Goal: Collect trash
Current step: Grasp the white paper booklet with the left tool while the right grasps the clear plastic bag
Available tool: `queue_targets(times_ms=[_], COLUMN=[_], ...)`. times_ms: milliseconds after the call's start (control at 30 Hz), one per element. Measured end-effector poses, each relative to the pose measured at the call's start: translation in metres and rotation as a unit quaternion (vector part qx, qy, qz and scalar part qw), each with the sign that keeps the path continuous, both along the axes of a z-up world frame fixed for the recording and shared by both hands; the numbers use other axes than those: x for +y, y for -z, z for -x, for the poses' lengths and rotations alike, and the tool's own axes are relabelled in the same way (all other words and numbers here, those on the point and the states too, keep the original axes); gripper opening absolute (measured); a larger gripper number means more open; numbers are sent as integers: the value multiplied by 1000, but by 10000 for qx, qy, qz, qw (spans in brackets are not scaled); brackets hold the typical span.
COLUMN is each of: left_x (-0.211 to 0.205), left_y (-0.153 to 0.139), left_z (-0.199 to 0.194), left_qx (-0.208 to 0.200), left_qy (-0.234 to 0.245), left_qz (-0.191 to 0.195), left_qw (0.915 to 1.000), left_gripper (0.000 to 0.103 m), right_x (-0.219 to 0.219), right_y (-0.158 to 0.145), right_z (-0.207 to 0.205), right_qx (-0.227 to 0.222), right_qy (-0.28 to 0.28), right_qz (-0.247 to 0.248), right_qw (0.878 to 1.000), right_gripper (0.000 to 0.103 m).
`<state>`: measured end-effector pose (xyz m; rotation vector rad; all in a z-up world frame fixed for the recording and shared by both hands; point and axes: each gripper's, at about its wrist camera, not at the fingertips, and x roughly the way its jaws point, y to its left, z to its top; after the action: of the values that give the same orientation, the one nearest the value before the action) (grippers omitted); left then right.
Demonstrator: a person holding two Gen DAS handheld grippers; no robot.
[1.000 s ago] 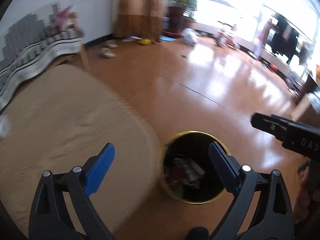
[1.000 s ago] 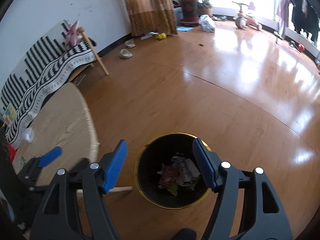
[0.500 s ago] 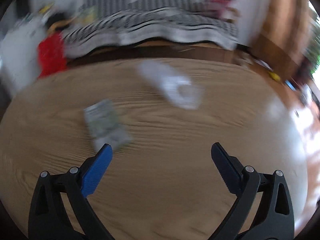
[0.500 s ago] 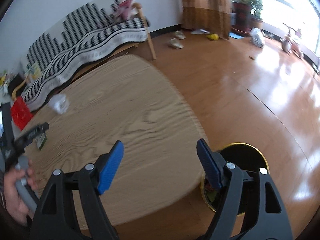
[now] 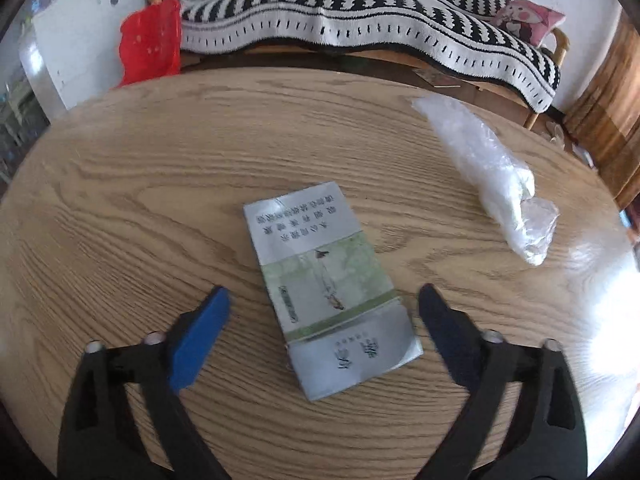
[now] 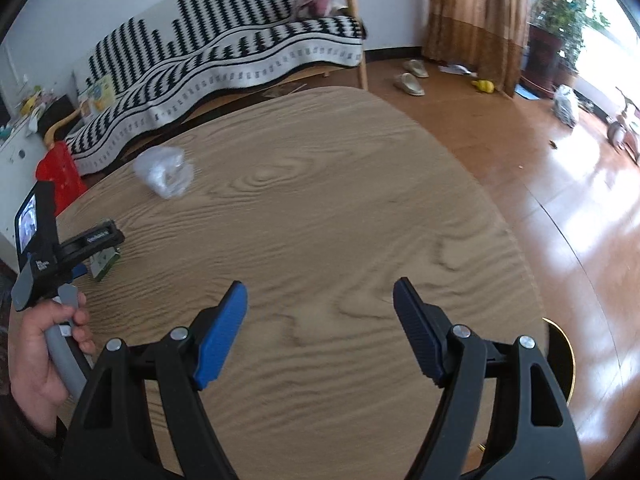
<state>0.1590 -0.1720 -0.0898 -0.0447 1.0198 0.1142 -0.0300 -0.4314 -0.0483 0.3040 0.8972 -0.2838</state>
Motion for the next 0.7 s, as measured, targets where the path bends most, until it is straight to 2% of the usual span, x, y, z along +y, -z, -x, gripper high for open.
queue_targets(times_ms=[33, 100, 200, 267, 433, 600, 700], left_x=[1, 4, 21, 33, 60, 73, 75], left_y=[-1, -3, -6, -9, -25, -29, -28], left_z=[-1, 0, -1, 1, 10, 14, 9], left_qx=[-94, -71, 68, 122, -79, -115, -83], left_qy=[89, 221, 325, 380, 551, 745, 805], left_qz=[-6, 29, 271, 361, 407, 455, 455], left_qw=[9999, 9997, 9991, 9986, 9976, 9961, 9957], left_gripper=[65, 60, 59, 59, 59, 59, 59], right_x=[6, 17, 42, 59, 100, 126, 130], right_y=[1, 2, 7, 10, 19, 30, 41], right_z=[-8, -21, -52, -76, -159, -244, -280], right_qx=[-4, -18, 6, 18, 29, 260, 402], right_qy=[-69, -195, -465, -635, -988, -1024, -923], right_qz=[-4, -41, -138, -213, -202, -166, -196], right_qw=[10000, 9998, 9988, 9978, 9949, 9943, 9947], right_gripper=[73, 73, 73, 77, 82, 83, 83])
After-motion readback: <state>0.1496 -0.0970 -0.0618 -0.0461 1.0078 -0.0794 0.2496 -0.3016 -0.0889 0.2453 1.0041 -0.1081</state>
